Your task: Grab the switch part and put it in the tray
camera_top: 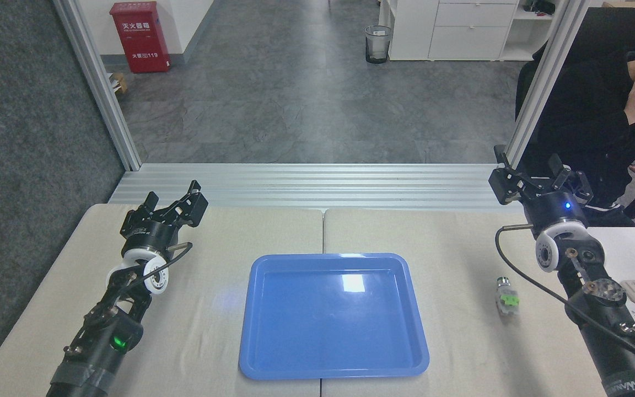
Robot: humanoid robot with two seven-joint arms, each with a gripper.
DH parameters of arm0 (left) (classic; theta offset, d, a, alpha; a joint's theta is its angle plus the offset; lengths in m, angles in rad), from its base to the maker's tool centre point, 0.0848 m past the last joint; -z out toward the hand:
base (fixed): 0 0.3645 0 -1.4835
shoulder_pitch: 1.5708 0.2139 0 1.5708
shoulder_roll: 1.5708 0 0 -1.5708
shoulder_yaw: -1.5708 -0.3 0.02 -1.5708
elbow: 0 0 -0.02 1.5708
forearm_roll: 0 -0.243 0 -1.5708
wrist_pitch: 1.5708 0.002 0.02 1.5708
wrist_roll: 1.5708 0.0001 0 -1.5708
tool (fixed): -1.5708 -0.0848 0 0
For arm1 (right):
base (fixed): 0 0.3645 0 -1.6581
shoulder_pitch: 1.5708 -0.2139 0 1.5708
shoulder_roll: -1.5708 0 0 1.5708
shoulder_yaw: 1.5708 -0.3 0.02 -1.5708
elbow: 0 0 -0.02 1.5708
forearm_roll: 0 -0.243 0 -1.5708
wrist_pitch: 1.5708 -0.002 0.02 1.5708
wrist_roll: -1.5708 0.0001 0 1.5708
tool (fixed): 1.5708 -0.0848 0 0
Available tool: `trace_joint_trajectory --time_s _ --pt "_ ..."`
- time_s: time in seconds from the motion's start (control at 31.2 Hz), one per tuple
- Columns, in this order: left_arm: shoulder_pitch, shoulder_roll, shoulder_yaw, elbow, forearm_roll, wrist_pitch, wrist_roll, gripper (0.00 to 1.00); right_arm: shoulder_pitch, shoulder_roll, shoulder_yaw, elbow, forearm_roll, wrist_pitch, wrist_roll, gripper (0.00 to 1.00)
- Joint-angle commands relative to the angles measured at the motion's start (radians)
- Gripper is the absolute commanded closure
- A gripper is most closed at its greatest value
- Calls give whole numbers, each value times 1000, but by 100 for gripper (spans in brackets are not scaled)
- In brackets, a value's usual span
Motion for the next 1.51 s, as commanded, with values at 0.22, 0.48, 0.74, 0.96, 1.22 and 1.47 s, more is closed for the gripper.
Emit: trace_joint_trajectory --time_s 0.22,0.48,0.74,0.96,1.22,1.47 --pt "1 1 0 0 0 1 0 0 -34 1 40 2 -2 42 44 0" --pt "1 0 0 0 0 1 0 0 -55 4 40 2 -11 35 40 0" --pt "1 0 0 0 0 1 0 0 -57 4 41 1 -11 13 37 0" --pt "-1 1 0 0 0 1 1 0 -58 6 40 1 -10 -15 34 0" --pt "1 1 0 0 0 1 2 0 -58 10 40 -1 -10 -13 34 0" --pt "-1 0 0 0 0 1 1 0 -54 13 40 -1 -10 -11 34 0"
